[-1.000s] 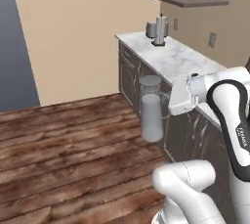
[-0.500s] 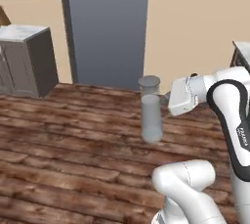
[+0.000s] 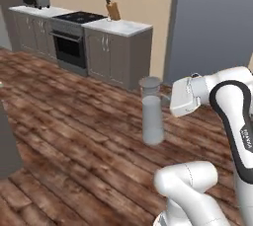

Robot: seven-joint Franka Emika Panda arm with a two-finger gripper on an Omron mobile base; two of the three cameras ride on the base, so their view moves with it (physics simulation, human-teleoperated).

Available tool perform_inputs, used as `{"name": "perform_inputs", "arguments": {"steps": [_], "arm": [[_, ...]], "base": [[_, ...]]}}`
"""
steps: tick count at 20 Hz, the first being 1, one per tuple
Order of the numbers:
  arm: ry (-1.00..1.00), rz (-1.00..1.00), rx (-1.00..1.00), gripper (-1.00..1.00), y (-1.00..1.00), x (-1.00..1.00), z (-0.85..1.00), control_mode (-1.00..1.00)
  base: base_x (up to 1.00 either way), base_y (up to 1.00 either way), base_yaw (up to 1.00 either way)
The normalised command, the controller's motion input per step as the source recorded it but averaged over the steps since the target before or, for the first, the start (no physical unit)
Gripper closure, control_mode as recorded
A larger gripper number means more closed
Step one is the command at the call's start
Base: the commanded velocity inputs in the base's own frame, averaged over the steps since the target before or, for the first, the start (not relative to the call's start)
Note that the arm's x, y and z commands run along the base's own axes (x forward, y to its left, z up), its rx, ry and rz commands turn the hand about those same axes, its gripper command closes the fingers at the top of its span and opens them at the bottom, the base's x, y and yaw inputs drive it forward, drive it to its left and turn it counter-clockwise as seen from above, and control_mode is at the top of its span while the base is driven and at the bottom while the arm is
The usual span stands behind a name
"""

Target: Place the pitcher and cup on the dining counter for serving.

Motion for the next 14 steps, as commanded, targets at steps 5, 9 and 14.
{"name": "perform_inputs", "arguments": {"steps": [5, 9, 14], "arm": [[0.0, 0.0, 0.0, 1.0, 0.0, 0.0, 0.0, 1.0], [0.0, 0.0, 0.0, 1.0, 0.0, 0.0, 0.0, 1.0], [0.0, 0.0, 0.0, 1.0, 0.0, 0.0, 0.0, 1.0]], "base": [[0.93, 0.58, 0.57], [1.0, 0.62, 0.5], [1.0, 0.57, 0.43]]}}
